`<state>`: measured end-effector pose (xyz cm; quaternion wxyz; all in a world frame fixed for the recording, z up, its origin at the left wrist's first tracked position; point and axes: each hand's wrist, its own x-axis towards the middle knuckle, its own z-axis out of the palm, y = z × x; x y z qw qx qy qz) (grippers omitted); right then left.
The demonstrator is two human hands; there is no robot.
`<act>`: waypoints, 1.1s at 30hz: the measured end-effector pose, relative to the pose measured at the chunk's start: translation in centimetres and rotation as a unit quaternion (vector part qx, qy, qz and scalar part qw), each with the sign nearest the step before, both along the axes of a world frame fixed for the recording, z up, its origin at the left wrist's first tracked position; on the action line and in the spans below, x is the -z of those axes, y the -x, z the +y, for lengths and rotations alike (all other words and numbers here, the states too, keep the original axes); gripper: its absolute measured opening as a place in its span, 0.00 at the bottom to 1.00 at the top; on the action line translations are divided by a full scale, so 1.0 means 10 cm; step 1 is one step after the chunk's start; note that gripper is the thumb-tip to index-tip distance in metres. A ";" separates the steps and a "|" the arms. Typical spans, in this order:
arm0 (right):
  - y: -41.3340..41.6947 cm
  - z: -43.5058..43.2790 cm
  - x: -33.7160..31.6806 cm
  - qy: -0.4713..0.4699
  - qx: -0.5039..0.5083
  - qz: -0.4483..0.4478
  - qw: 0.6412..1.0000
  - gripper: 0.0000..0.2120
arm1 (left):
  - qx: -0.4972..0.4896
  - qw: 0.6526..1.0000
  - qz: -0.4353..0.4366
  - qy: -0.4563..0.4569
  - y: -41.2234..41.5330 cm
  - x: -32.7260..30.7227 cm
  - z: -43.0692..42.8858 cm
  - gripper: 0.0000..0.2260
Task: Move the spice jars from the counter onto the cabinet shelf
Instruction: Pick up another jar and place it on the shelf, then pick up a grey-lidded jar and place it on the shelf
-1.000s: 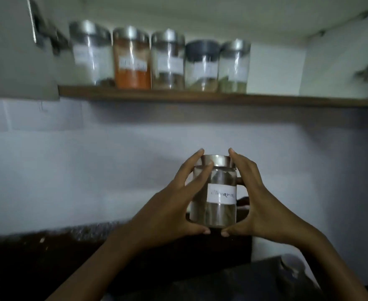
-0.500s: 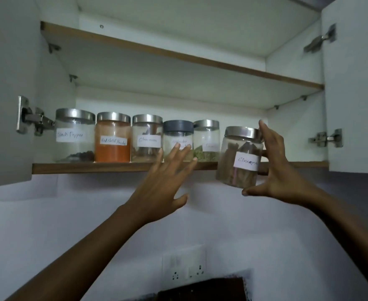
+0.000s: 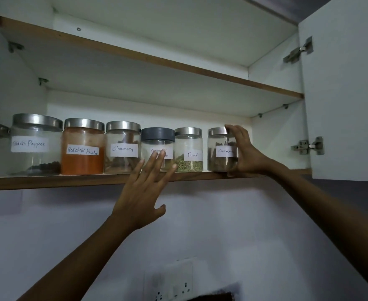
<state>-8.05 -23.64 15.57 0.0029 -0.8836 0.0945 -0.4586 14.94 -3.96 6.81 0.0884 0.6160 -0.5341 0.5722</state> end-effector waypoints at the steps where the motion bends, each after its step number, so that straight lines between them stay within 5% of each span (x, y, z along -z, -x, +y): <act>1: -0.02 -0.07 -0.02 -0.015 -0.005 0.010 1.000 0.59 | 0.001 1.000 0.001 -0.001 -0.01 0.01 -0.01 0.46; 8: -0.07 -0.25 -0.08 -0.140 -0.060 0.052 0.987 0.58 | 0.000 1.000 0.003 0.001 -0.03 0.00 -0.04 0.42; 20: -0.34 -0.18 -0.02 -0.104 -0.018 0.005 0.994 0.50 | 0.001 1.000 0.000 0.013 -0.02 0.02 -0.06 0.41; 25: -0.32 -0.03 0.07 -0.127 0.006 0.000 0.992 0.53 | -0.010 1.000 0.004 -0.001 -0.03 0.00 -0.05 0.42; 33: -0.11 0.37 0.98 -0.098 0.017 -0.046 0.994 0.46 | 0.026 0.997 0.066 -0.016 0.28 0.22 -0.08 0.42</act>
